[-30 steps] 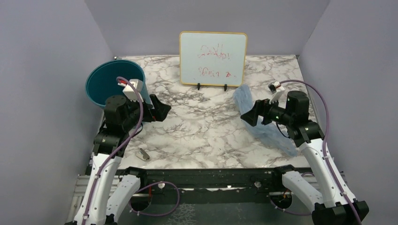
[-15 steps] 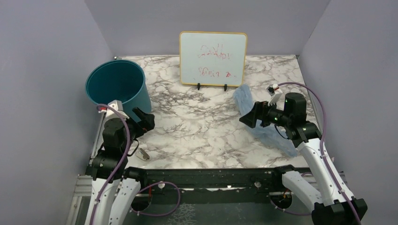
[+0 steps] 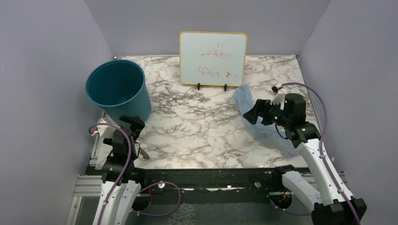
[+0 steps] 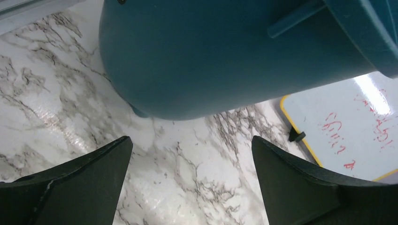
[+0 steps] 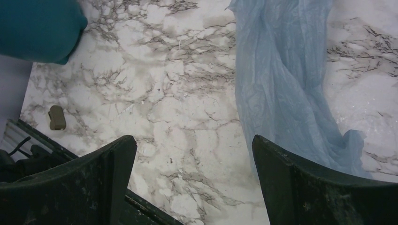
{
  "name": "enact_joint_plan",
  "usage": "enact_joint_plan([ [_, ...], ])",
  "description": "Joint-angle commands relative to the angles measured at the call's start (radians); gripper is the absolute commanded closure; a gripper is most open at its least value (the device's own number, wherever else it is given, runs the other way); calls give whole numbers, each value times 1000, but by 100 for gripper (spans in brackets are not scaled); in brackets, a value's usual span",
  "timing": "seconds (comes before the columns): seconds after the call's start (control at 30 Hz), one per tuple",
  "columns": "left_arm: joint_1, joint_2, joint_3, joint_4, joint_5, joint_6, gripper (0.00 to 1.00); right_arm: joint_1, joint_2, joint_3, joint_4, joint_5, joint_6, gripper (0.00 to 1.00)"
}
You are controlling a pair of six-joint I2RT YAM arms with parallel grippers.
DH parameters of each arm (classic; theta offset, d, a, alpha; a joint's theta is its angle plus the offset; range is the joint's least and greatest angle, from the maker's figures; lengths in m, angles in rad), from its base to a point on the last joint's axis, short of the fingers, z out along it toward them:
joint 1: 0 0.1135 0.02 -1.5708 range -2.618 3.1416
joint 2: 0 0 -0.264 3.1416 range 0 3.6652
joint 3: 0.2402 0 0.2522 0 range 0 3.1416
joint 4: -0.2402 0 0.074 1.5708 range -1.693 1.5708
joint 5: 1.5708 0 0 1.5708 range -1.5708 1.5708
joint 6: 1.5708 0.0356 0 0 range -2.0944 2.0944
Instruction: Put the trash bags into the trash bin
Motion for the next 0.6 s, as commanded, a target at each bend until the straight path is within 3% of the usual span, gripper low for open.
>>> enact_joint_plan([
  [0.0,2,-118,-144,267,-138,93,1,-5,23,-32,77,90,20,0],
  [0.2,1,-233,-296,383,-239,106,1,-5,105,-24,113,153,52,0],
  [0.3,2,-242,-311,319,-325,-2,1,-5,150,4,90,151,40,0],
  [0.43,2,-211,-312,344,-371,-3,1,-5,186,44,55,189,33,0],
  [0.57,2,-72,-300,439,-349,50,1,-5,183,55,49,201,29,0],
])
